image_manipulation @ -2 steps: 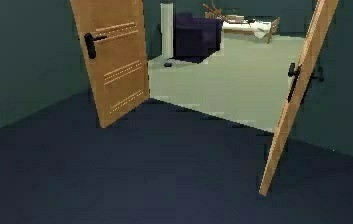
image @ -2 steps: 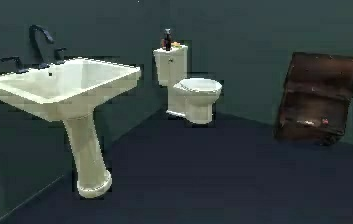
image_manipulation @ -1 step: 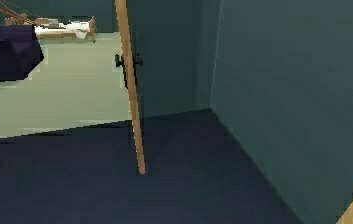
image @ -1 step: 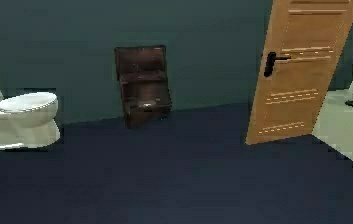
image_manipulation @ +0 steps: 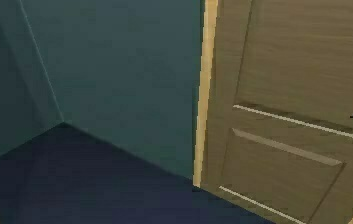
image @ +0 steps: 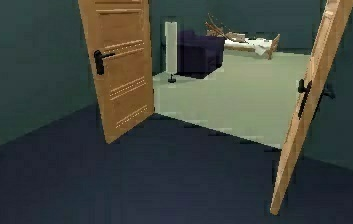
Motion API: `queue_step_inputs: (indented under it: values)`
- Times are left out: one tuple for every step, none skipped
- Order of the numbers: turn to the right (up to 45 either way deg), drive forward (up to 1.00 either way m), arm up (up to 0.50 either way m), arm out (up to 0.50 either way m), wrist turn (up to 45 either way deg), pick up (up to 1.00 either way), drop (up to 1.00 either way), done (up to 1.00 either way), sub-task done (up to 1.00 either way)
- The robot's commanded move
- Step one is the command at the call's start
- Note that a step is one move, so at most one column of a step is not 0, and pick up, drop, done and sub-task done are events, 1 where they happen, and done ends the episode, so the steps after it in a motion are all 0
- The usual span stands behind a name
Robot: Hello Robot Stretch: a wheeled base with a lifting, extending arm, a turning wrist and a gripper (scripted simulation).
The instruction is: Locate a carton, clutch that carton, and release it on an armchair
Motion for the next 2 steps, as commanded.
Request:
queue_step_inputs:
  values:
    - [3.0,0.0,0.0,0.0,0.0,0.0,0.0,0.0,0.0]
    - [0.0,1.0,0.0,0.0,0.0,0.0,0.0,0.0,0.0]
